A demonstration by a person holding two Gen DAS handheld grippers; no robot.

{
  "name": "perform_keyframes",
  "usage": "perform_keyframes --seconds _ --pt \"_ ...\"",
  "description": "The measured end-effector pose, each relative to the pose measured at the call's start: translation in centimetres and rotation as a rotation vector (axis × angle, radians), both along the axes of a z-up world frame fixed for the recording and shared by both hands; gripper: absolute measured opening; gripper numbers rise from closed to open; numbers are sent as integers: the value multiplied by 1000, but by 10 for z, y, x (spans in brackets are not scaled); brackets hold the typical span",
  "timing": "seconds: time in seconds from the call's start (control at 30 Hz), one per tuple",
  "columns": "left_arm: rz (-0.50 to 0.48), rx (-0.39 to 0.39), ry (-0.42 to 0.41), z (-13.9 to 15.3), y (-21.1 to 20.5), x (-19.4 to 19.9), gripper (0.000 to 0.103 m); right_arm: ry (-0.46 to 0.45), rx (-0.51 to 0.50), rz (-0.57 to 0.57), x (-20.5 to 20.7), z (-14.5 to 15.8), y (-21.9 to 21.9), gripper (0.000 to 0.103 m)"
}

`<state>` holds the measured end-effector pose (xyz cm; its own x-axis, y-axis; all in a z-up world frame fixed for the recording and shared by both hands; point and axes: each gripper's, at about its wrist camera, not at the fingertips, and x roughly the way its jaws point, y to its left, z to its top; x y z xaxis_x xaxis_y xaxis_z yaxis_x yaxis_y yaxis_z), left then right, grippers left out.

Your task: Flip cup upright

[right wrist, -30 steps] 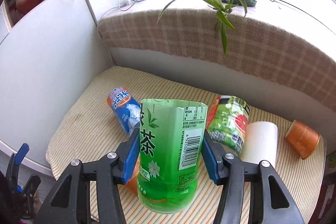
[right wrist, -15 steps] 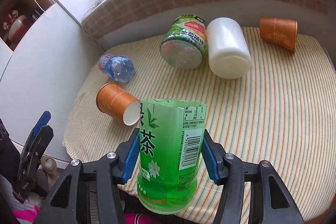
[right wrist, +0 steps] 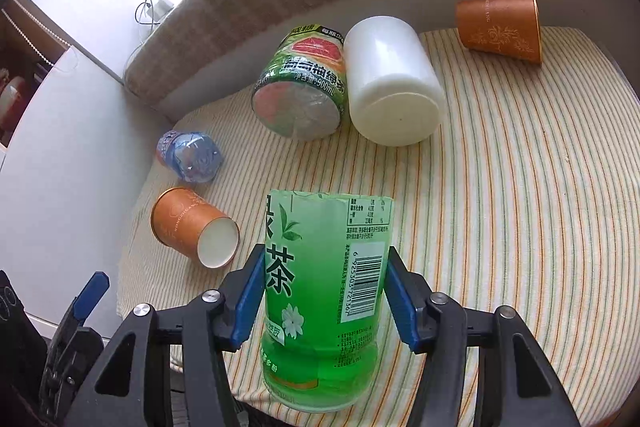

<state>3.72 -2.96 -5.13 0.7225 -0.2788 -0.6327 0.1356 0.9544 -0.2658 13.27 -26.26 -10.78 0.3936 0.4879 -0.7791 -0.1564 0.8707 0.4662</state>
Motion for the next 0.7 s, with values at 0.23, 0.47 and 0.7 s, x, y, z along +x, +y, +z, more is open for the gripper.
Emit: perform_keyframes --seconds 0.23,0.47,0.7 --pt "-72 -105 96 -6 -8 22 94 -64 -34 -42 -8 11 -10 81" --pt "-188 -243 268 -19 -31 65 85 -162 -76 -101 -51 36 -45 82" --pt "-256 -311 413 -38 -59 105 85 -205 -104 -198 -102 41 -80 85"
